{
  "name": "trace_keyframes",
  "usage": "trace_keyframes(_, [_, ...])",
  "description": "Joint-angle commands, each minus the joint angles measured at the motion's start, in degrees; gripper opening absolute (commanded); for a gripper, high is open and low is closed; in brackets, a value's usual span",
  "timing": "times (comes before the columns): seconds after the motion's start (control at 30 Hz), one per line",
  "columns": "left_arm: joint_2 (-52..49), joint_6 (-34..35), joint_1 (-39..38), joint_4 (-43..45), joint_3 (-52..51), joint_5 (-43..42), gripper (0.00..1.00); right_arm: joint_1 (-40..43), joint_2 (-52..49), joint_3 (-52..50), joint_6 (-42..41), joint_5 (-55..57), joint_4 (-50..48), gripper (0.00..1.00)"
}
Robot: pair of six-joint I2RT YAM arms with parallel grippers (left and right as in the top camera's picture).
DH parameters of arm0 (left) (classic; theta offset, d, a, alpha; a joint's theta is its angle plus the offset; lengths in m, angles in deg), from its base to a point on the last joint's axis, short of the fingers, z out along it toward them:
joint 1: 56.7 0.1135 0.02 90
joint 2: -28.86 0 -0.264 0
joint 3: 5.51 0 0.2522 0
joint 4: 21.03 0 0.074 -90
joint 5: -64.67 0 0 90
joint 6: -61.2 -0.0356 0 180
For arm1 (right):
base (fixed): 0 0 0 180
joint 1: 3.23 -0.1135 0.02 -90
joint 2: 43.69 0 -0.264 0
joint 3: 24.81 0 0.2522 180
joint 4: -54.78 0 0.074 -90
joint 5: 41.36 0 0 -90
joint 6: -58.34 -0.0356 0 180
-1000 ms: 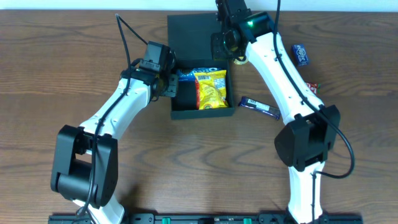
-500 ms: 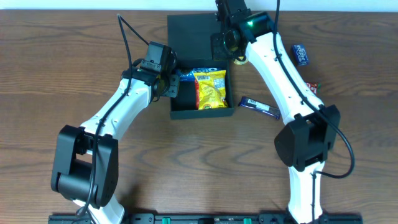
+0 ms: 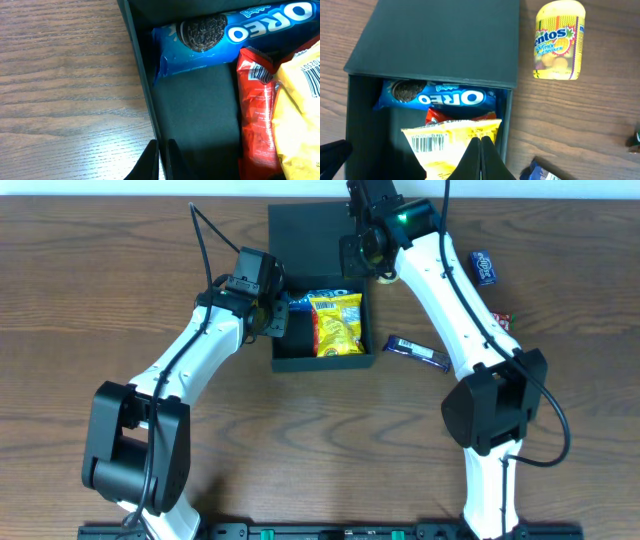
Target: Pack container
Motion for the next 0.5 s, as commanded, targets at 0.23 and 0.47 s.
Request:
trace_keyframes(0.23, [-1.2,-7.8,0.3,-2.5,0.9,5.9,0.06,-0.1,0.8,0.7,0.7,-0.2,0.7,0.01])
trace_keyframes(0.47, [-1.2,-10.5,0.3,-2.4,0.9,6.0,0.06,-0.1,0.8,0.7,1.2,-0.2,0.7,0.01])
